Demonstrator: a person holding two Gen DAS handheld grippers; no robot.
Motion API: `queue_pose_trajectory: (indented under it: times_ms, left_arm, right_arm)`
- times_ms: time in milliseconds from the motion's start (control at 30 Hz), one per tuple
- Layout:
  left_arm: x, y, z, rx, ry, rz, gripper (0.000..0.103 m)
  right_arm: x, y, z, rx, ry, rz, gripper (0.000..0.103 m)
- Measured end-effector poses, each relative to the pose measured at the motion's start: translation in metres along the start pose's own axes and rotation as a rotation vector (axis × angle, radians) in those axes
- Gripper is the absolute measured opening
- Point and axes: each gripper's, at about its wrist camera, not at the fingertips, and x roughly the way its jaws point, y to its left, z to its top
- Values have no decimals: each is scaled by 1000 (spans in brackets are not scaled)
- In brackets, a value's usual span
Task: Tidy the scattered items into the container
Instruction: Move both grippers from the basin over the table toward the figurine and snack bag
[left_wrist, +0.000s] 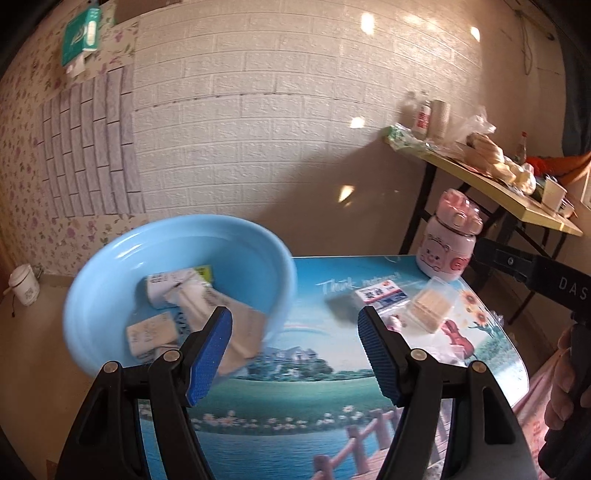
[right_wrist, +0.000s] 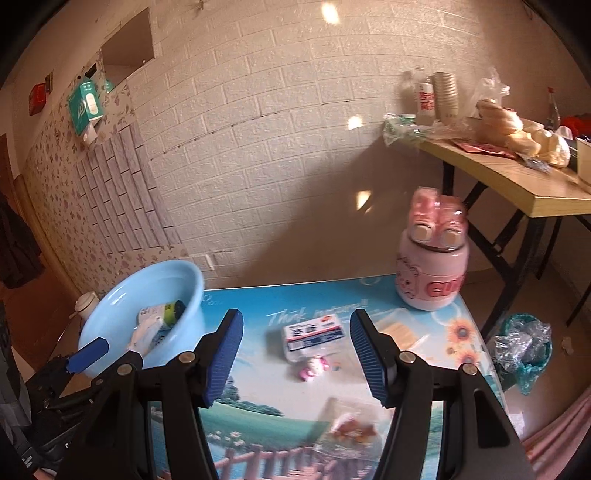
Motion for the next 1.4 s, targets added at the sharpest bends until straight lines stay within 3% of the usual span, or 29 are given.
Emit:
queue_pose_trajectory:
  times_ms: [400, 933, 1300, 1400]
  left_arm:
    - [5, -49, -4, 42, 22, -58, 69]
    - [-18, -57, -9, 66, -1, -63, 70]
    - [-1, -62, -22, 98, 40, -77, 70]
    - [9, -66, -26, 120, 55, -81, 71]
  right_arm:
    - [-23, -67, -14, 75, 14, -78, 62]
    - [-44, -71, -28, 76, 12, -80, 62]
    - [-28, -84, -41, 50, 73, -85, 62]
    - [-20, -85, -46, 6, 93, -83, 68]
